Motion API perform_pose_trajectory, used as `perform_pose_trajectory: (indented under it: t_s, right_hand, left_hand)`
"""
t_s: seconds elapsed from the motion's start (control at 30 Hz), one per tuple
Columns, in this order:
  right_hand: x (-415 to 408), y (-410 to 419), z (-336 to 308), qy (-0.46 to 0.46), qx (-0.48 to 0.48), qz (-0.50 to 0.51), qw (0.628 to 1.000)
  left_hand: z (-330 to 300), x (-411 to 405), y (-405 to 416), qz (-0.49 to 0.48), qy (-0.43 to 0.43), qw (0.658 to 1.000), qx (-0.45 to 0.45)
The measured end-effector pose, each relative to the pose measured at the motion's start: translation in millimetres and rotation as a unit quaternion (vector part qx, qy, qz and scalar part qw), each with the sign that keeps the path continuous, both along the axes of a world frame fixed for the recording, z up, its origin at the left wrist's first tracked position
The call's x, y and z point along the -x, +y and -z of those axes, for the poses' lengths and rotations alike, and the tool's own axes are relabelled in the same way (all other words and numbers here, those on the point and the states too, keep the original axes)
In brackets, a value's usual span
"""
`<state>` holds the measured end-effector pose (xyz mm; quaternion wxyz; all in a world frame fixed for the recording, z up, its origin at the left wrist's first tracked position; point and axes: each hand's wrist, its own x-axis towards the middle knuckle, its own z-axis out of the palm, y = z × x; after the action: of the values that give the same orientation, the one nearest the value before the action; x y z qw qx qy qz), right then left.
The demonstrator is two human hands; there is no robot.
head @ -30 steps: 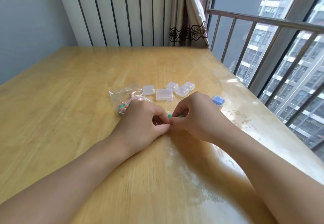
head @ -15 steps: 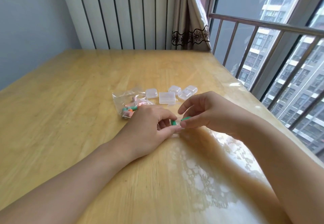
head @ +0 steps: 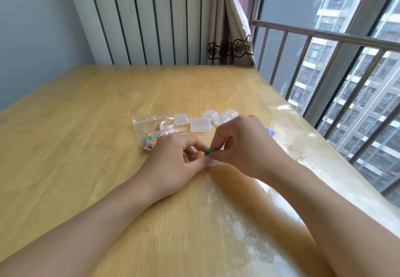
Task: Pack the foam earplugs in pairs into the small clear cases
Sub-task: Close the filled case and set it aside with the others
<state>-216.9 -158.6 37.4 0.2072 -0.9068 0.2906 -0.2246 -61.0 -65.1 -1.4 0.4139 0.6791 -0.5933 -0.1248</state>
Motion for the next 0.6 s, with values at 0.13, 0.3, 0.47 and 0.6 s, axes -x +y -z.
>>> perform_pose_trajectory:
  t_s: [0.13, 0.3, 0.47, 0.6]
  right_hand:
    - [0.9, -1.4, 1.1, 0.01, -0.022, 0.021, 0.999]
    - [11.4, -12.1, -7.8, 0.05, -0.122, -0.028, 0.991]
    - [9.2, -10.5, -5.1, 0.049, -0.106, -0.042, 0.992]
    - [19.5, -23.0, -13.3, 0.0, -0.196, -0.003, 0.981]
  left_hand:
    - [-1.5, 2.5, 2.3, -0.005, 0.003, 1.0, -0.003]
    - [-2.8, 3.1, 3.8, 0.001, 0.022, 1.0, -0.017]
    - [-1.1, 1.5, 3.2, 0.002, 0.021, 1.0, -0.019]
    - [0.1, 0.1, 3.2, -0.001, 0.015, 1.0, -0.022]
